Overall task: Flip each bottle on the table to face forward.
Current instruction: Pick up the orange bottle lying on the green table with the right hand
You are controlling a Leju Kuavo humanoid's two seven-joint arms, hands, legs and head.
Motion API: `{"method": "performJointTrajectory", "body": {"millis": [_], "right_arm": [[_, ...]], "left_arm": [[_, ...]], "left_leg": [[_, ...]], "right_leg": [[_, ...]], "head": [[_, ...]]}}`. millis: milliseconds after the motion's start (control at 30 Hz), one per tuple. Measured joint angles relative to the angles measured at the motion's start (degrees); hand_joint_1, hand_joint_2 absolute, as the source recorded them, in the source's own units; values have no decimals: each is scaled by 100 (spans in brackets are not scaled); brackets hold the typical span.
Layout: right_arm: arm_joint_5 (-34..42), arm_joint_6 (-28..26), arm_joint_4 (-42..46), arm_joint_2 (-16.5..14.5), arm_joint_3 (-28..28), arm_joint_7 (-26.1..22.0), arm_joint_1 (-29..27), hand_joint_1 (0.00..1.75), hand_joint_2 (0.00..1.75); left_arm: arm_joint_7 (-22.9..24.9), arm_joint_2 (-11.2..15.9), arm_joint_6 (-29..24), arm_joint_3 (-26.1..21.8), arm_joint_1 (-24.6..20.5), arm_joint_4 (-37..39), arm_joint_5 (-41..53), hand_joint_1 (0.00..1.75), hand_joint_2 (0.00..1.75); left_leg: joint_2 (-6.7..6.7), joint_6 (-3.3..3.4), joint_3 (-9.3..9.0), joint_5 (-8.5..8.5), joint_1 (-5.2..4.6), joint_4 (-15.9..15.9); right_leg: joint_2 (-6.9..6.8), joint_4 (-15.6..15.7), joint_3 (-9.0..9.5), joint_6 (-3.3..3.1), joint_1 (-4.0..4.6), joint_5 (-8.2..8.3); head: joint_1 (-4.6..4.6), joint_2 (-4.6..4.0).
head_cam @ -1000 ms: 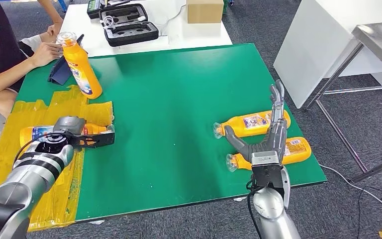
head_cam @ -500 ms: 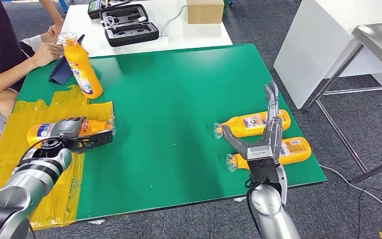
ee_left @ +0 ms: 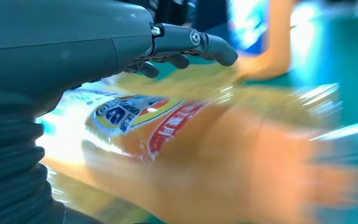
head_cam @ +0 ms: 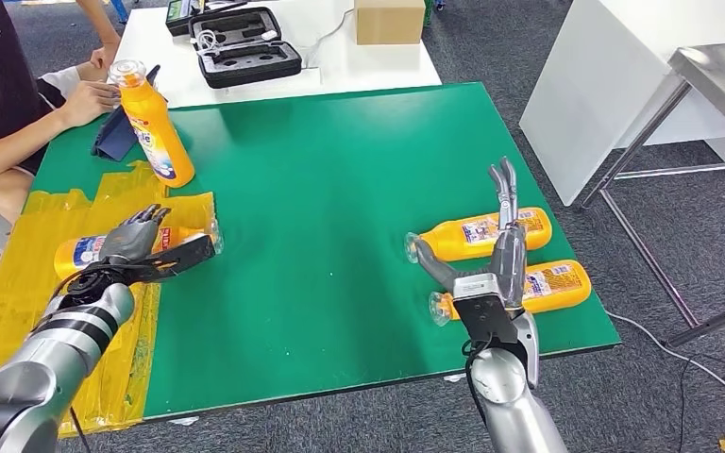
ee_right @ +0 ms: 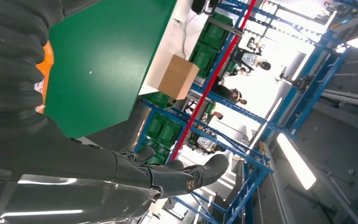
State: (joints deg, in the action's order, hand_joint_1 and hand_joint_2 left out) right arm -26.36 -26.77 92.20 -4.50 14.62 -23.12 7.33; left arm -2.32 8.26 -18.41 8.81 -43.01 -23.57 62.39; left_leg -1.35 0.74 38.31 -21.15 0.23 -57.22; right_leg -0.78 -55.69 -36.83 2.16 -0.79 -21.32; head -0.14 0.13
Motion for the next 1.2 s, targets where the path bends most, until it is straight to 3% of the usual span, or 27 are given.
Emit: {"method": "performJointTrajectory", "body": {"millis": [100,200,333,567,833,1000,1200], "right_arm": [[-55,-58,-59,18,18,10,6,0,175],[-153,-129,-117,55,50,33,20,0,175],[-699,-389,-162,224,126,183,40,0,175],[-1665,-142,-160,739,154,851,67,0,175],[-1826,22,-163,1031,160,1016,129,0,175],[-2381,1225,-467,1581,338,1623,466,0,175],[-2558,2330,-1508,2514,805,1333,1535,0,175]], "left_arm": [[-842,-53,21,-307,233,-408,-802,0,175],[-1342,-105,168,-499,472,-831,-1479,0,175],[-2177,-209,812,-725,1270,-2249,-3413,0,175],[-2308,-237,1687,-752,2432,-4323,-4844,0,175],[-2338,-226,1810,-821,2834,-5090,-4966,0,175],[-2516,-228,2373,-847,3026,-5345,-5483,0,175],[-2665,-257,2824,-880,3255,-5602,-5903,0,175]], "left_leg": [[-1,0,1,-1,0,0],[-3,0,2,-2,-1,0],[-7,1,2,-4,-1,0],[-2,-1,6,-9,-2,0],[-2,-2,4,-7,0,1],[0,1,7,-5,-4,0],[5,8,9,-1,-15,-1]], "right_leg": [[1,0,-1,0,0,0],[2,0,-3,0,0,0],[6,1,-5,0,-1,-2],[4,3,-5,2,-1,-5],[4,1,-3,2,1,-4],[2,1,-2,3,-3,-2],[0,1,-2,15,-15,5]], "head": [[1,0],[0,0],[1,0],[2,0],[-1,0],[0,0],[0,0]]}}
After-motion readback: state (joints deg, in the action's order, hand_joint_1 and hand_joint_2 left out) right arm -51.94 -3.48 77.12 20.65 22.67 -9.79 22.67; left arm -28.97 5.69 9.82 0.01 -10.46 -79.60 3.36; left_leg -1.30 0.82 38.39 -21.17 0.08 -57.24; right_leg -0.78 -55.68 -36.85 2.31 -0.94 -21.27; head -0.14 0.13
